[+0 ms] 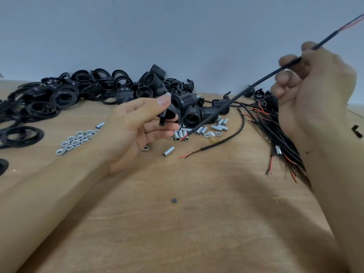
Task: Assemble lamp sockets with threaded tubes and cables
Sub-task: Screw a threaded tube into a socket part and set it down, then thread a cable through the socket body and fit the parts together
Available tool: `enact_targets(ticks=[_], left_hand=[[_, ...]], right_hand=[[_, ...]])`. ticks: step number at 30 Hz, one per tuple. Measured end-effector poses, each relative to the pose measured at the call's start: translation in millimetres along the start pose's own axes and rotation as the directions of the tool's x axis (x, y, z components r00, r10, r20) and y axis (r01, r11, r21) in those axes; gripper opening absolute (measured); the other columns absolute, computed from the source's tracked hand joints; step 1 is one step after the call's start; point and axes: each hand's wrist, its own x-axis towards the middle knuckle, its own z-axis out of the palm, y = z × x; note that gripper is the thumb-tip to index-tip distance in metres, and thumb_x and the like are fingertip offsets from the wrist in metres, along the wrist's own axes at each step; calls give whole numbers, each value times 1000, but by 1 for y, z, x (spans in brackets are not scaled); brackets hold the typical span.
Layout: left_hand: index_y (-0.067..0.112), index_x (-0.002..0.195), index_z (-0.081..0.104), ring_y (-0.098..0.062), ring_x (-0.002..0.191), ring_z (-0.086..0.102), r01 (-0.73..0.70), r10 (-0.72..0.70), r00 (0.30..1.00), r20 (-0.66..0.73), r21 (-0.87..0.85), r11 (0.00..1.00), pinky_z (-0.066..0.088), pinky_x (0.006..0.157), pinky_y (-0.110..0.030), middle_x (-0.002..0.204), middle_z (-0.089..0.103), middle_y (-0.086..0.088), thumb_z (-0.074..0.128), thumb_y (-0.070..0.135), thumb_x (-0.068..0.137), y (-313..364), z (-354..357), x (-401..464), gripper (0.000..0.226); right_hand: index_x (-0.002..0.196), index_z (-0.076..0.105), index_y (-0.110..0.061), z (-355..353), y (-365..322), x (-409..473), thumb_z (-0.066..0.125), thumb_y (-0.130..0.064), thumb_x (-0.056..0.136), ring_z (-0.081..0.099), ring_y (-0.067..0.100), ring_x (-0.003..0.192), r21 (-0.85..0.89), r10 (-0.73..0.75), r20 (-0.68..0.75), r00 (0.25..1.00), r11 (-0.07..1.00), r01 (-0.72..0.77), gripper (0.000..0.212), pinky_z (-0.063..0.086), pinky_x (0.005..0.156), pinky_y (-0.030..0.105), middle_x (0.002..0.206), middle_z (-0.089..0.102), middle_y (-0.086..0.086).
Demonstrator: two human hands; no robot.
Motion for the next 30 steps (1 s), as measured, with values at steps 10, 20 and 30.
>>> enact_targets(ticks=[10, 20, 30], left_hand=[[12, 94, 74, -18, 86, 73, 118, -117, 993, 20, -311, 943, 58, 76, -25, 97, 74, -9, 65, 37, 85, 6, 1, -1, 28], [4, 103, 65, -21, 96, 74, 82, -136, 987, -82, -468, 880, 59, 74, -26, 99, 74, -12, 64, 34, 83, 8, -5, 5, 36], [5, 118, 61, -28, 108, 70, 97, -99, 995, 14, -408, 908, 58, 79, -25, 113, 72, -16, 66, 28, 84, 6, -4, 3, 41]], right_hand=[[86, 72, -14, 0, 19, -13, 55, -23, 96, 20, 13, 28, -411, 356, 525, 773, 902, -137, 22, 21, 38, 13, 37, 34, -1], [74, 68, -8, 2, 37, -29, 57, -20, 86, 18, 14, 29, -540, 433, 669, 604, 842, -6, 20, 17, 41, 17, 35, 28, -1], [100, 50, -11, 14, 31, -27, 45, -18, 104, 44, 14, 32, -124, 198, 322, 926, 978, -166, 10, 32, 36, 16, 55, 61, 3]])
